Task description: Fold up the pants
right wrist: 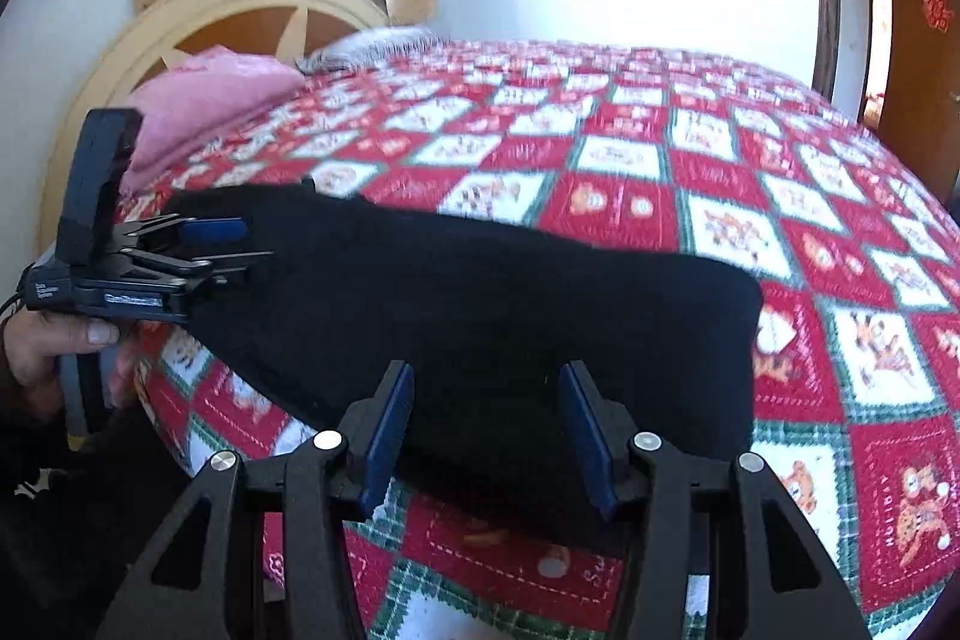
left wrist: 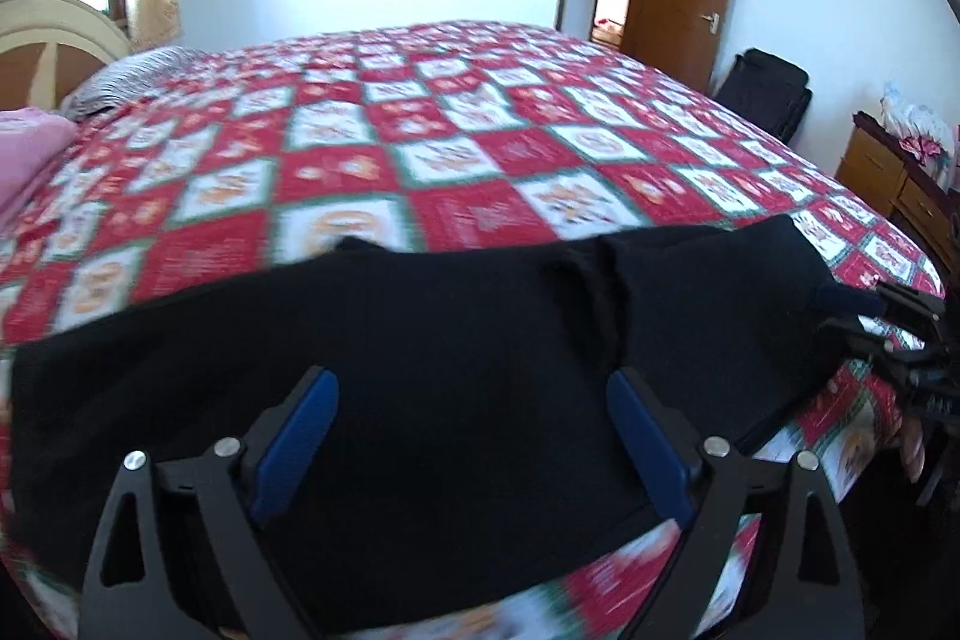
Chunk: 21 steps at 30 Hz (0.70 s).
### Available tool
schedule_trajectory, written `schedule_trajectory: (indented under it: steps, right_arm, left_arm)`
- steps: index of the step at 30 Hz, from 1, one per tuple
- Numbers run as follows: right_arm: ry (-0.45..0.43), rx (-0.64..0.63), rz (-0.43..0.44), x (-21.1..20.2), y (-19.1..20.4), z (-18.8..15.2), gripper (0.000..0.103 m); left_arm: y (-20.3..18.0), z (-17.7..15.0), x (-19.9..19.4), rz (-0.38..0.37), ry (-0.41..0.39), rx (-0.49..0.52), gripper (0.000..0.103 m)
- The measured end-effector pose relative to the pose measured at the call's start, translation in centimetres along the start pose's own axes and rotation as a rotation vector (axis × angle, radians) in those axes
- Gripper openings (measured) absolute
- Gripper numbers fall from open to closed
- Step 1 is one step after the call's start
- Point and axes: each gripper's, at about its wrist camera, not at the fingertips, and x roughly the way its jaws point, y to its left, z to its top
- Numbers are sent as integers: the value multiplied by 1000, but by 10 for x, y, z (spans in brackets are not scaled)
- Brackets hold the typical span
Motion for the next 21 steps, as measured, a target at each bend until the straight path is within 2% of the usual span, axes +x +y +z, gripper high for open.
schedule_trajectory:
  steps: [4,9,12,15,17,21]
  right_arm:
    - [-38,46,41,-5,-3,3,53]
    - [-64,34,42,-10,4,2,54]
    - [-70,17,50,-10,10,2,55]
    - [-69,0,50,-9,15,0,57]
    - [-64,-8,46,-8,18,-1,58]
    - [-53,-15,40,-5,20,-3,58]
  left_arm:
    - [54,-8,-28,80,-32,-51,94]
    - [138,-26,-55,207,-35,-182,94]
    - [176,-36,-64,256,-44,-247,94]
    - [204,-45,-65,230,-68,-320,92]
    - [217,-49,-61,183,-79,-362,81]
    - [224,-50,-45,126,-65,-379,70]
